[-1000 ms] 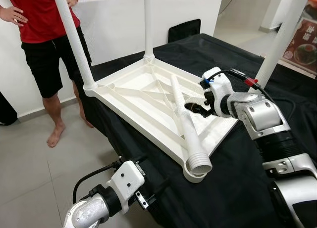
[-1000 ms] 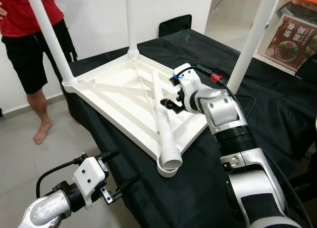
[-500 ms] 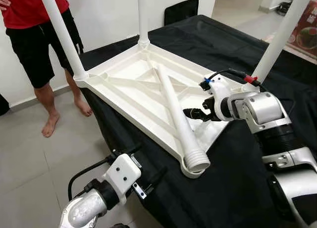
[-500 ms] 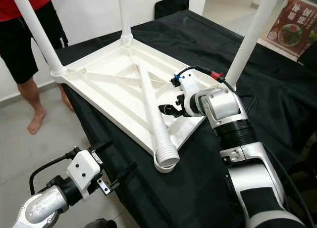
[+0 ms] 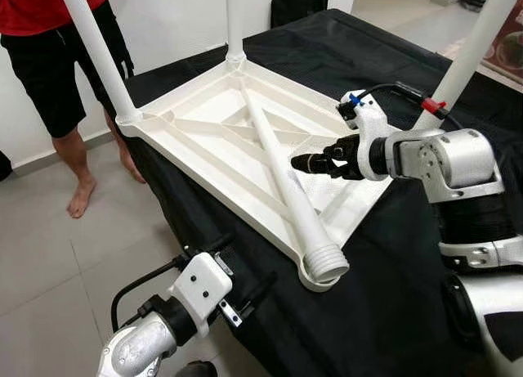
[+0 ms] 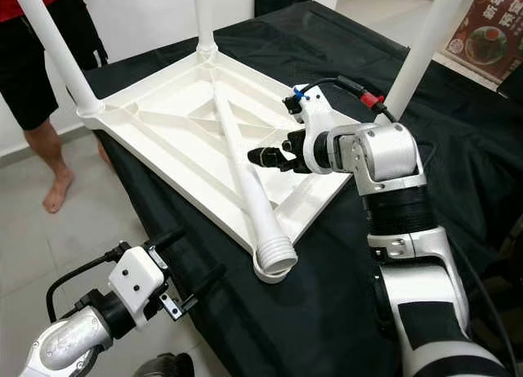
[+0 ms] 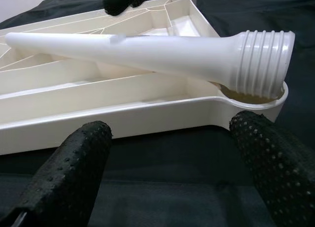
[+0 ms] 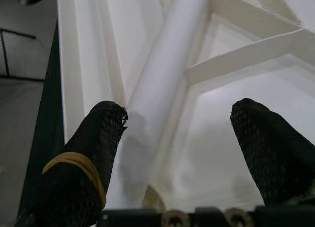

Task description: Building children table

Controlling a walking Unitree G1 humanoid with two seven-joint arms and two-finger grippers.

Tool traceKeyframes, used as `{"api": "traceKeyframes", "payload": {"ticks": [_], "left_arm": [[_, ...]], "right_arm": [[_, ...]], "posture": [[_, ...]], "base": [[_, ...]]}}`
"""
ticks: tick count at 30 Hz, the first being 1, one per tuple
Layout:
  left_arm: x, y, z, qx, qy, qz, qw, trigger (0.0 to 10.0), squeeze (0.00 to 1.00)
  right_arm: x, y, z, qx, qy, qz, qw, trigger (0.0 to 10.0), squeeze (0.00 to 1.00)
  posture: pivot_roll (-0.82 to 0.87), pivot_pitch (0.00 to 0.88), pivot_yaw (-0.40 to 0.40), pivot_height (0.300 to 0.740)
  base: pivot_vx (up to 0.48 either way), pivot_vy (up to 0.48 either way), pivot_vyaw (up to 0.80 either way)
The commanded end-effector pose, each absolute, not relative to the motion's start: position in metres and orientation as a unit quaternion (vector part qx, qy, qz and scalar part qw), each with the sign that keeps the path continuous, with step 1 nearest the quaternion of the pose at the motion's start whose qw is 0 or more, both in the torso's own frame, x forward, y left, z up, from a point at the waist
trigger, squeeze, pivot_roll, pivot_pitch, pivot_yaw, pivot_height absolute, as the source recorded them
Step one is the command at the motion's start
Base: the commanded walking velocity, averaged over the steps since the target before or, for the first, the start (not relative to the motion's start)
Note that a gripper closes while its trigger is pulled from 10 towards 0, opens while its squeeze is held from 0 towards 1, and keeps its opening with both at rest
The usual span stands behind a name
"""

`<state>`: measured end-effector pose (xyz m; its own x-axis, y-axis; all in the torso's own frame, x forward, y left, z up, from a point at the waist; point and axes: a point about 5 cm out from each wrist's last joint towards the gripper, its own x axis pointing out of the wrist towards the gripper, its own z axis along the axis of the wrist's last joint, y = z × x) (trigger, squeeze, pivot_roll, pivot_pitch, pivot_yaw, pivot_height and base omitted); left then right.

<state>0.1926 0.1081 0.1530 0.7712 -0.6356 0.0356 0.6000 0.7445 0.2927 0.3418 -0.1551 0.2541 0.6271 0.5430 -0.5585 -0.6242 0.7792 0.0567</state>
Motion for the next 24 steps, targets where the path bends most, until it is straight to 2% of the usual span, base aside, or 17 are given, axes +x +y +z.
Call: {"api": "traceKeyframes", "payload": {"ticks": [1, 9, 17, 18, 19, 21, 22, 23, 24], "left_arm": [[0.192, 0.108, 0.15, 0.132, -0.056, -0.333, 0.932, 10.0, 0.0], [0.193, 0.107, 0.15, 0.134, -0.056, -0.332, 0.932, 10.0, 0.0], [0.193, 0.107, 0.149, 0.136, -0.057, -0.333, 0.931, 10.0, 0.0], [0.193, 0.107, 0.149, 0.136, -0.057, -0.333, 0.931, 10.0, 0.0], [0.193, 0.107, 0.149, 0.137, -0.057, -0.333, 0.931, 10.0, 0.0], [0.193, 0.107, 0.149, 0.137, -0.057, -0.334, 0.931, 10.0, 0.0], [0.193, 0.106, 0.149, 0.137, -0.057, -0.334, 0.931, 10.0, 0.0], [0.193, 0.106, 0.149, 0.137, -0.057, -0.334, 0.931, 10.0, 0.0], [0.193, 0.106, 0.149, 0.137, -0.057, -0.334, 0.931, 10.0, 0.0]], "right_arm": [[0.335, -0.149, 0.243, -0.086, 0.31, 0.338, 0.884, 10.0, 0.0], [0.334, -0.141, 0.228, -0.072, 0.328, 0.302, 0.892, 10.0, 0.0], [0.33, -0.146, 0.216, -0.09, 0.352, 0.27, 0.891, 10.0, 0.0], [0.329, -0.148, 0.214, -0.096, 0.356, 0.267, 0.89, 9.4, 0.0], [0.328, -0.149, 0.212, -0.106, 0.358, 0.259, 0.891, 6.7, 0.0], [0.327, -0.15, 0.211, -0.113, 0.36, 0.254, 0.891, 6.7, 0.0], [0.327, -0.151, 0.21, -0.118, 0.361, 0.25, 0.891, 0.9, 0.0], [0.327, -0.151, 0.209, -0.12, 0.361, 0.248, 0.891, 0.0, 0.0], [0.327, -0.151, 0.209, -0.12, 0.361, 0.248, 0.891, 0.0, 0.0]], "posture": [[-0.04, 0.237, -0.049, 0.74], [-0.03, 0.233, -0.049, 0.74], [-0.03, 0.229, -0.052, 0.74], [-0.03, 0.227, -0.052, 0.74], [-0.03, 0.228, -0.052, 0.74], [-0.03, 0.228, -0.052, 0.74], [-0.03, 0.226, -0.053, 0.74], [-0.03, 0.226, -0.053, 0.74], [-0.03, 0.226, -0.053, 0.74]], "base": [[0.0, 0.0, 0.0], [0.0, 0.0, 0.0], [0.0, 0.0, 0.0], [0.0, 0.0, 0.0], [0.0, 0.0, 0.0], [0.0, 0.0, 0.0], [0.0, 0.0, 0.0], [0.0, 0.0, 0.0], [0.0, 0.0, 0.0]]}}
